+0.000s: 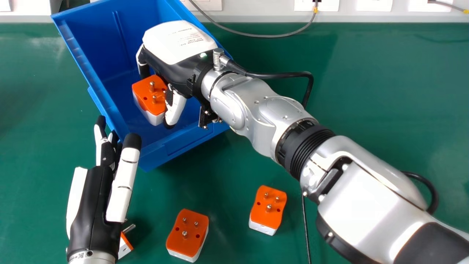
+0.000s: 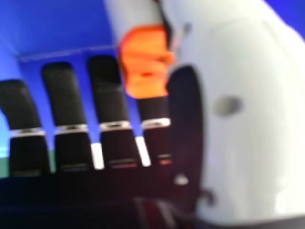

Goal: Pick all objects and put in blue box

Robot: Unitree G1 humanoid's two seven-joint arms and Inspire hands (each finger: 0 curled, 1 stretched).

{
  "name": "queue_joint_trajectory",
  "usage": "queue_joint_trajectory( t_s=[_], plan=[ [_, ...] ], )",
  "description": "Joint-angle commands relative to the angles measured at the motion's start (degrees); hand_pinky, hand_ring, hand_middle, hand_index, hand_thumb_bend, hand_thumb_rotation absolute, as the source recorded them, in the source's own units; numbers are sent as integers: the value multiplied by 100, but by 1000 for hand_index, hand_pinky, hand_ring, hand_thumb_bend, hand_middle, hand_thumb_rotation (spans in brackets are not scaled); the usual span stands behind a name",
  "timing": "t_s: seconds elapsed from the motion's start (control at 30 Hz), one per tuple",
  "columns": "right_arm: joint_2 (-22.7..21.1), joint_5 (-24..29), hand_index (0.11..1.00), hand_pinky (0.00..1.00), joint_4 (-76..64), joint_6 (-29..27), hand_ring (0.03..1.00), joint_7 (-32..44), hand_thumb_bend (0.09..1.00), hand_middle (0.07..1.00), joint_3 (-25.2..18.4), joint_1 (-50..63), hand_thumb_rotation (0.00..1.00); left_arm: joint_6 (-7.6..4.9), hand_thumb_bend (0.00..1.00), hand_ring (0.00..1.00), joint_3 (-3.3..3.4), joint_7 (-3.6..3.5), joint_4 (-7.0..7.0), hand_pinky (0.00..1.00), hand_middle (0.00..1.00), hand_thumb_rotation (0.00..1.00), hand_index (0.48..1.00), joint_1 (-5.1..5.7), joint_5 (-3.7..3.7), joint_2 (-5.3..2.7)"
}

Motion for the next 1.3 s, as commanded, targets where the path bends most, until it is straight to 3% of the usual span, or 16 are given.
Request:
queue_joint_trajectory(
  t_s=[0.0, 0.13, 0.3, 0.67, 0.97, 1.27],
  plan=[
    [622, -46, 509, 346, -118, 70, 441, -103, 499, 487, 54, -44, 0, -18, 598, 965, -77, 32, -201, 918, 982, 1000, 1000, 17, 77, -60],
    [604, 12, 522, 339, -122, 55, 436, -114, 497, 490, 70, 33, 0, 17, 600, 965, -116, 63, -248, 918, 982, 1000, 1000, 49, 97, -101],
    [587, 6, 513, 337, -129, 51, 440, -177, 496, 509, 91, 84, 0, 62, 609, 965, -239, 116, -414, 917, 981, 1000, 1000, 168, 149, -171],
    [602, -82, 501, 333, -98, 161, 448, -269, 494, 539, 248, 184, 0, 76, 607, 965, -439, 134, -659, 918, 981, 1000, 1000, 419, 235, -269],
    [619, -186, 542, 327, -96, 250, 434, -513, 491, 514, 398, 312, 0, 219, 614, 965, -666, 179, -980, 923, 982, 1000, 1000, 658, 399, -324],
    [667, -113, 534, 341, -67, 283, 436, -579, 495, 503, 304, 284, 0, 109, 632, 966, -747, 217, -948, 928, 982, 1000, 1000, 768, 483, -320]
  ],
)
